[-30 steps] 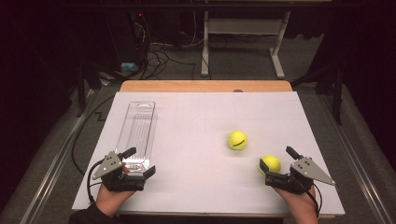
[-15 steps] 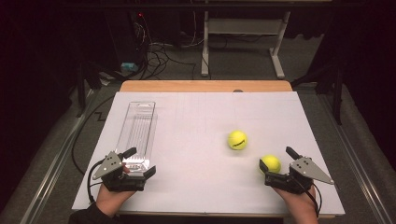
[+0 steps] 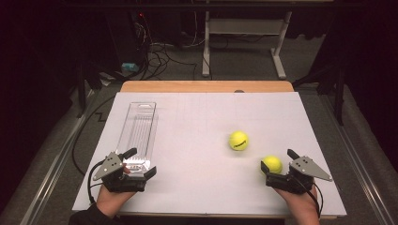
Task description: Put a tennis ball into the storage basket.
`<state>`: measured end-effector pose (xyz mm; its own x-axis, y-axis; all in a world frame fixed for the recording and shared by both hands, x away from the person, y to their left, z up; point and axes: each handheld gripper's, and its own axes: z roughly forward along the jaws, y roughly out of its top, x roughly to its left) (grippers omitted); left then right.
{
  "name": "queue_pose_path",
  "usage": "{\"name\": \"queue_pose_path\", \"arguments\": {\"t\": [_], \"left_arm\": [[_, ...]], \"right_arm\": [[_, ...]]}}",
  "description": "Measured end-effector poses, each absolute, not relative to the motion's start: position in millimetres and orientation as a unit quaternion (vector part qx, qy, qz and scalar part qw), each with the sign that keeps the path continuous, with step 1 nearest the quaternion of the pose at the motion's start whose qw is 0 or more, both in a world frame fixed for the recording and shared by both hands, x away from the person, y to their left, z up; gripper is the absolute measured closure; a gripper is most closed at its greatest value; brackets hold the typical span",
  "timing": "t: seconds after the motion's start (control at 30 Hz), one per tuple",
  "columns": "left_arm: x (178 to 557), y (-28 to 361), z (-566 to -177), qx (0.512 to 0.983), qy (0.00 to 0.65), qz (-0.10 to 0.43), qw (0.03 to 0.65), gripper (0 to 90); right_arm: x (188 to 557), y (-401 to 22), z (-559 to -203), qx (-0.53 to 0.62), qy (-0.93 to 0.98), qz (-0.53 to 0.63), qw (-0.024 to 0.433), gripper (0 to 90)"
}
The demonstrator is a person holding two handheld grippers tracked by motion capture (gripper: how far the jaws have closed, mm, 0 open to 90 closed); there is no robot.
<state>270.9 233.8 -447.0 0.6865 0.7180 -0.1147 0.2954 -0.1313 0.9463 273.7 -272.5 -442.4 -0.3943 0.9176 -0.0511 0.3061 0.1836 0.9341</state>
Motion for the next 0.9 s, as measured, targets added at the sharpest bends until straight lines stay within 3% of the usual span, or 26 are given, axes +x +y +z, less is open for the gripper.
{"name": "queue_pose_path", "arguments": {"t": [0.9], "left_arm": [[271, 234, -447, 0.728, 0.347, 0.190, 0.560, 0.1]], "right_arm": [[284, -273, -457, 0.481, 0.728, 0.402, 0.278, 0.0]]}}
